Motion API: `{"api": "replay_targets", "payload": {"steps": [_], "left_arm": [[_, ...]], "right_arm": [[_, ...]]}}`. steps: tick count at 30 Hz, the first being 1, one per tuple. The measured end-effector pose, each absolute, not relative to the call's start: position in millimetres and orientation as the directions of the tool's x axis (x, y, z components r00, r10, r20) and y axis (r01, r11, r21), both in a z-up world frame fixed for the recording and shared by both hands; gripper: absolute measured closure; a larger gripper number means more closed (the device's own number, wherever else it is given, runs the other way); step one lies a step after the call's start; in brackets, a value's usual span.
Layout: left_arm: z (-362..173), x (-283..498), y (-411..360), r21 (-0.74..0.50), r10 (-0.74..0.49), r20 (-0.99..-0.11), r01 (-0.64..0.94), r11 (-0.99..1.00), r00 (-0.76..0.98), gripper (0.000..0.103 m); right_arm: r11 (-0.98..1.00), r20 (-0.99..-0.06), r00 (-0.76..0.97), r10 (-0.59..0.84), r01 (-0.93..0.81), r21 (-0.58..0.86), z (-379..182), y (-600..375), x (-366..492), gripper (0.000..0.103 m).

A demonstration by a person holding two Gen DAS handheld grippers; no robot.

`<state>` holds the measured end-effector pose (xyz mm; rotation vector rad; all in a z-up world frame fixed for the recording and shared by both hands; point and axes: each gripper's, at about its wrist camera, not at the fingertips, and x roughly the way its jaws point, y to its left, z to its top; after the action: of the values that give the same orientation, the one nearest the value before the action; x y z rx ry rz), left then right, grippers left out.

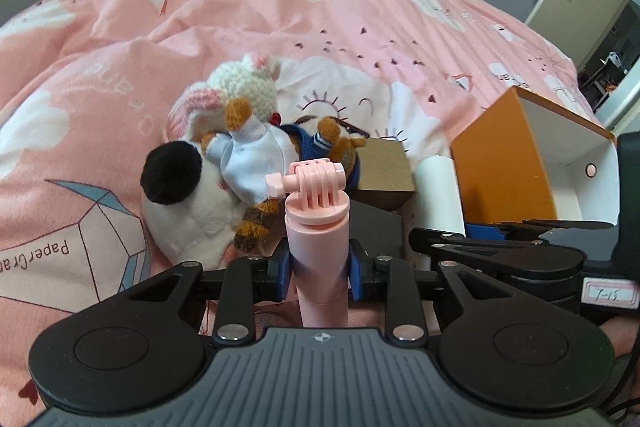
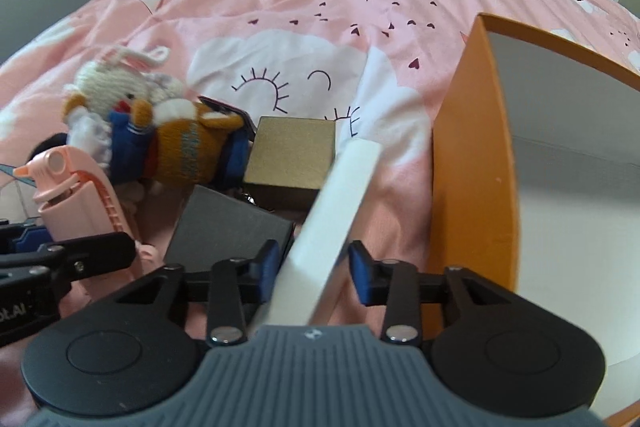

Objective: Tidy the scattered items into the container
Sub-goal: 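Carry the white box with the right gripper and lower it into the shoebox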

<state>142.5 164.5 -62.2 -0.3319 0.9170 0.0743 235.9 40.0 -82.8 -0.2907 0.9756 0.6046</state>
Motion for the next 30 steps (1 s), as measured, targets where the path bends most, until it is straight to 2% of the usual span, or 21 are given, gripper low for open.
{"api": "replay_targets", "payload": {"steps": [9, 18, 25, 30], "left_arm": [[-39, 128, 153, -0.208, -0.042, -0.745, -0.173, 0.963, 0.666, 0.071], [-1, 119, 141, -0.179, -0.017, -0.688, -0.147, 0.973, 0.726, 0.071], [28, 120, 126, -0.198, -0.061, -0.642, -0.088, 0.976, 0.764, 0.071], [42, 127, 106, -0.191, -0.094, -0.614, -0.032, 0.981, 0.784, 0.071]], "right_arm": [[0.788, -0.787, 0.463, 0.407, -0.614, 0.046, -51, 18, 219, 0.071], [0.746, -0.717, 0.445, 0.536, -0.648, 0.155, -9, -9, 208, 0.073], [0.728, -0.648, 0.458, 0.609, -0.647, 0.227, 29, -39, 205, 0.073], [0.756, -0.599, 0.522, 0.607, -0.612, 0.232, 52, -68, 210, 0.073]]}}
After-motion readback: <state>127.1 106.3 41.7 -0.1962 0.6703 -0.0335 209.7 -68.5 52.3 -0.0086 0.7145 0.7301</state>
